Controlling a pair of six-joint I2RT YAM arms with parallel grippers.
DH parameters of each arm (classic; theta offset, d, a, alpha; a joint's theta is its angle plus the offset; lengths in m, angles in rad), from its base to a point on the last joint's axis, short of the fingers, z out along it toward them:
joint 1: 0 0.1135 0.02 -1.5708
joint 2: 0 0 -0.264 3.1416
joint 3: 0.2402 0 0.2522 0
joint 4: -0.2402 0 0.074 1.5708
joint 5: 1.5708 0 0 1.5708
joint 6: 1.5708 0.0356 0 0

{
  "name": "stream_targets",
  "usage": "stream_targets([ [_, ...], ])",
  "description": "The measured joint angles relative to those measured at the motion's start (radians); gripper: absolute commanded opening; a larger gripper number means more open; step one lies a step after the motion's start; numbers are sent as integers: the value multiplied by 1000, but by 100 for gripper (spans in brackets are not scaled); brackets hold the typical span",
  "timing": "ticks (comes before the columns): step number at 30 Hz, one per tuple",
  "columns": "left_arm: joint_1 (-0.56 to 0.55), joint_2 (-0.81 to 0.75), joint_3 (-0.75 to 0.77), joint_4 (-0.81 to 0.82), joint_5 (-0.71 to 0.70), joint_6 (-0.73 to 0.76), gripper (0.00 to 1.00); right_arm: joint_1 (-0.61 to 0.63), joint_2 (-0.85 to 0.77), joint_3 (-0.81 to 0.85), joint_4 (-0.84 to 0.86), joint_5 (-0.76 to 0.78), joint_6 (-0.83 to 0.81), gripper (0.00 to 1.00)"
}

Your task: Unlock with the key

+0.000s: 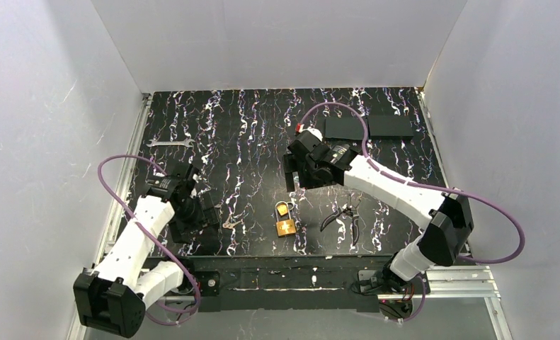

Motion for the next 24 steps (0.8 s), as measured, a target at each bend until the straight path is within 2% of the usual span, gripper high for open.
stream_targets([
  [5,-38,81,45,32,-8,-18,76,0,-45,10,-27,47,1,98],
  [15,-72,281,105,126,-34,3,68,0,-278,-79,-61,134,30,98],
  [24,-107,472,178,183,-36,31,63,0,-367,-121,-124,232,36,98],
])
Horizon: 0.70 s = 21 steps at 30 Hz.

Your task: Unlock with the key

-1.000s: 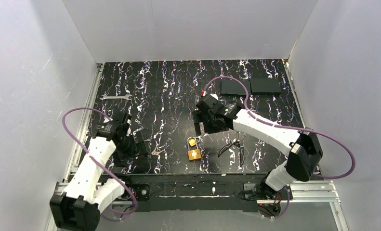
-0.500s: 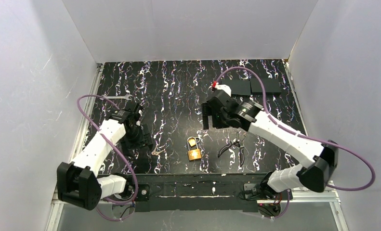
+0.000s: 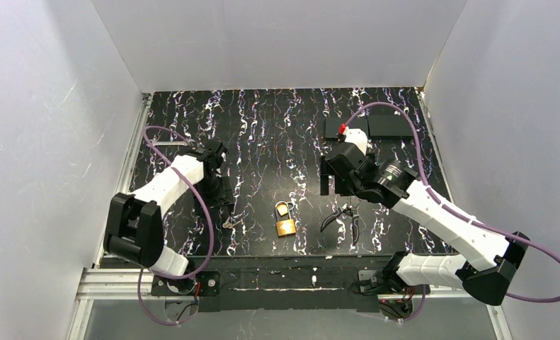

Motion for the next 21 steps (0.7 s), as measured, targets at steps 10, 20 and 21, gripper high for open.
stream_targets([
  [10,-36,126,42,33,-2,14,56,0,-64,-61,-50,39,5,98],
  [20,-39,167,40,43,10,-16,50,0,-65,-80,-74,53,-3,100],
  [21,-39,172,40,43,10,-23,50,0,-65,-80,-74,53,-3,100],
])
